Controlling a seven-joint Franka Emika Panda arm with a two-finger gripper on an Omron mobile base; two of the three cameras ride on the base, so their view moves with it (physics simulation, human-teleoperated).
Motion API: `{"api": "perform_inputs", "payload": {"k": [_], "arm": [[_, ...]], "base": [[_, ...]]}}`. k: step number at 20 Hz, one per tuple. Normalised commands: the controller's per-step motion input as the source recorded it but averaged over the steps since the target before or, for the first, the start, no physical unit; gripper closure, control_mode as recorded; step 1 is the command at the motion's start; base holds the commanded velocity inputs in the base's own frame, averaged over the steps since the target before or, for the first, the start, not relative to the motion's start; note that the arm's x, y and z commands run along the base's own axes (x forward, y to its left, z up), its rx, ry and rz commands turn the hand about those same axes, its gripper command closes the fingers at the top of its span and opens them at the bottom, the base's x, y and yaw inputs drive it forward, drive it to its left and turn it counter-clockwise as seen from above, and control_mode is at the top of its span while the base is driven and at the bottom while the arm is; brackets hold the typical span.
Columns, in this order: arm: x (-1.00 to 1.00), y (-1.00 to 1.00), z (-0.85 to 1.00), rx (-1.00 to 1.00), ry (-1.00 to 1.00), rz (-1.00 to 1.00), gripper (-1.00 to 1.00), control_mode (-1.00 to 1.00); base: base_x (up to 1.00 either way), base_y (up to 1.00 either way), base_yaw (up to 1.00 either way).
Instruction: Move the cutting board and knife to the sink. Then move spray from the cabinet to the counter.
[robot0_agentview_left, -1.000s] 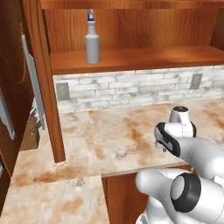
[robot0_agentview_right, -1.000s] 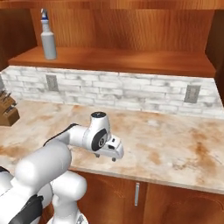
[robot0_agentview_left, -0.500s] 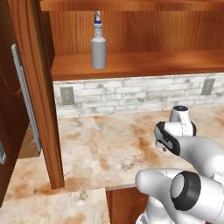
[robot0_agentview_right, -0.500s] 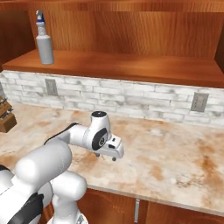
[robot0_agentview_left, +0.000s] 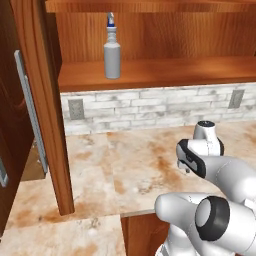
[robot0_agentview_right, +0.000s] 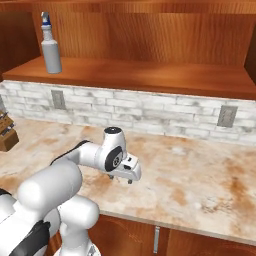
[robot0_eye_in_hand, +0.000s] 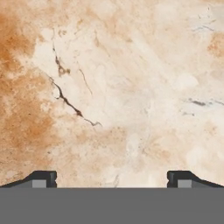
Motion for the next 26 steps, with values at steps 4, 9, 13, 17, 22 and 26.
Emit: {"api": "perform_inputs", "payload": {"k": [4, 9, 13, 17, 22, 26], "arm": [[0.00, 0.00, 0.00, 0.00, 0.00, 0.00, -1.00, 1.00], [-0.01, 0.00, 0.03, 0.01, -0.07, 0.06, -1.00, -1.00], [0.00, 0.07, 0.26, 0.02, -0.30, 0.18, -1.00, -1.00], [-0.02, 0.07, 0.39, 0.00, -0.30, 0.25, -1.00, -1.00], [-0.05, 0.05, 0.46, 0.00, -0.28, 0.29, -1.00, -1.00], [-0.02, 0.15, 0.56, 0.02, -0.14, 0.20, -1.00, -1.00]], "base": [[0.00, 0.00, 0.00], [0.00, 0.00, 0.04], [0.00, 0.00, 0.00], [0.00, 0.00, 0.00], [0.00, 0.00, 0.00], [0.00, 0.00, 0.00]]}}
